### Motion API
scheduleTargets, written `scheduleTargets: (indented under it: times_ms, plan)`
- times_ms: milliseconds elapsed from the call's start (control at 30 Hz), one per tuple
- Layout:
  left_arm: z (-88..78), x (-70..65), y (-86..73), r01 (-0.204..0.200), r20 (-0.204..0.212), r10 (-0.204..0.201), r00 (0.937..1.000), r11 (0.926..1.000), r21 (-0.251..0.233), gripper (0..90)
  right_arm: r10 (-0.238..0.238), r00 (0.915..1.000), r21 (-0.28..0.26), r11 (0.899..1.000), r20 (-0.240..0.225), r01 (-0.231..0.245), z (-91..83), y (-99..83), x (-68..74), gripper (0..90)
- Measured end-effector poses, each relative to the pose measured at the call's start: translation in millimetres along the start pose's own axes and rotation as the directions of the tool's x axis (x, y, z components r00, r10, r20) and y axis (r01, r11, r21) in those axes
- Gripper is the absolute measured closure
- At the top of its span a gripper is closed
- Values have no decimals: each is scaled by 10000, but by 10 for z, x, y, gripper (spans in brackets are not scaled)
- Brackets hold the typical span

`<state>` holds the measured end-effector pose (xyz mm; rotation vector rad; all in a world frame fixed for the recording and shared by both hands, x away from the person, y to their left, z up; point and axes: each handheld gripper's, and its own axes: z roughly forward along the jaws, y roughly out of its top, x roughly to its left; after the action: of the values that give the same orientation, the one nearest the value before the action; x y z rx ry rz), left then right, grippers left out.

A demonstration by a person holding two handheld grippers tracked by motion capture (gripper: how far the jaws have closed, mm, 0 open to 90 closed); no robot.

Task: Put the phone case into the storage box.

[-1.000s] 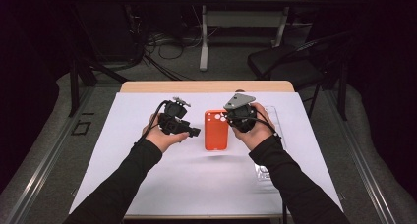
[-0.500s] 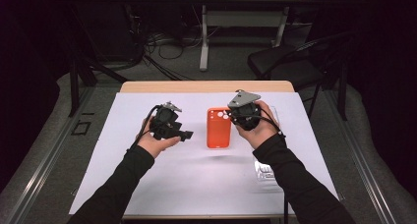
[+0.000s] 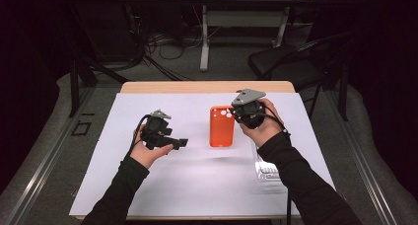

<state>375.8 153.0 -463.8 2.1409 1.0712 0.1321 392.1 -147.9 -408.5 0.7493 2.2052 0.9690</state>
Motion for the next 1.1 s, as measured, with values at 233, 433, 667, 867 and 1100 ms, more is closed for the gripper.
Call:
scheduleTargets:
  times_ms: [233,433,667,867,1100]
  plan:
    - [-33,53,-98,161,-92,-162,9998,9999,-36,185,76,9999,20,10000,-71,-76,-29,33,-68,820]
    - [-53,69,-137,247,-81,-248,9997,9995,-177,184,144,9996,39,9999,-238,-143,-81,72,-139,820]
    - [-80,70,-170,-64,21,64,10000,10000,-51,179,208,9993,131,9997,-298,-204,-174,113,-245,820]
    - [-93,58,-201,-403,56,405,9992,9988,-286,157,143,9997,16,9999,-213,-143,-259,127,-358,820]
    - [-129,101,-247,-299,54,302,9995,9985,-457,154,132,9999,-78,9999,47,-132,-376,88,-519,820]
